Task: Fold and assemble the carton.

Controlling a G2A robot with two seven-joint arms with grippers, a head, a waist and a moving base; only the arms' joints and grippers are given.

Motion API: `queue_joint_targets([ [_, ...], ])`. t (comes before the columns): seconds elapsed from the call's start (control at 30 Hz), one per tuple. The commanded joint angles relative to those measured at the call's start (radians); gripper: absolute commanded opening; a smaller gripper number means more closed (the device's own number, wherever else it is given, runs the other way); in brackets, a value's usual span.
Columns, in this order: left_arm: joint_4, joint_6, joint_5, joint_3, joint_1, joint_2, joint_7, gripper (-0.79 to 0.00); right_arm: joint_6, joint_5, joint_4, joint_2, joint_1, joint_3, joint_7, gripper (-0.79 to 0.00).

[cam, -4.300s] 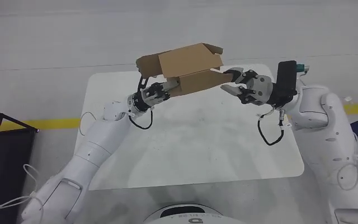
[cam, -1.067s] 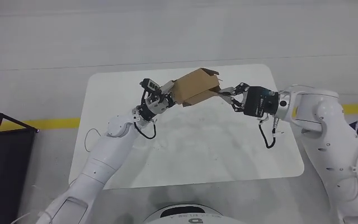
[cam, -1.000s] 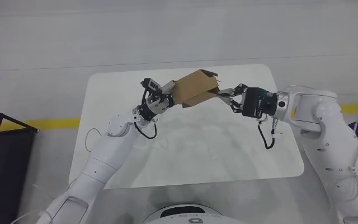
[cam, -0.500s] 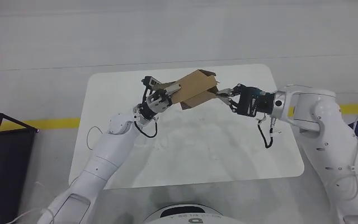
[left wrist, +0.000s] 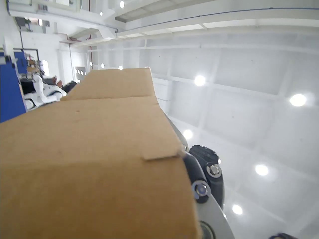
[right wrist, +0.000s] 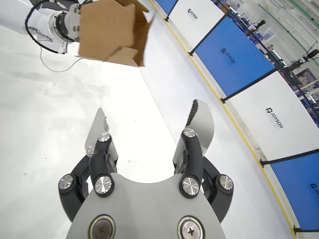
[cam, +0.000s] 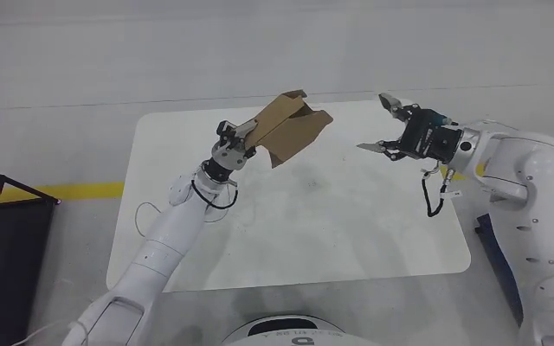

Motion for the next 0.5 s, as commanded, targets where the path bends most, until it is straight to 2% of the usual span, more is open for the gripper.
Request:
queue_joint_targets([
  [0.0,0.001,-0.004,0.012,0.000,-0.001,0.000,0.000,-0.785,0.000,0.000,0.000,0.000,0.001,-0.002,0.000,0.000],
  [0.17,0.001,-0.004,0.012,0.000,-0.001,0.000,0.000,-0.785,0.000,0.000,0.000,0.000,0.001,-0.002,0.000,0.000],
  [0.23,-0.017,0.025,-0.009,0.004,0.015,-0.002,0.012,-0.785,0.006,-0.007,0.002,0.000,-0.001,-0.002,0.005,0.000],
  [0.33,-0.032,0.081,-0.069,-0.004,0.043,-0.004,-0.018,-0.785,0.095,-0.083,-0.014,-0.002,-0.008,-0.008,0.027,0.000],
  [0.47,0.000,0.120,-0.017,-0.019,0.042,0.004,-0.103,-0.785,0.226,-0.189,-0.062,-0.005,-0.012,0.012,0.004,0.000],
])
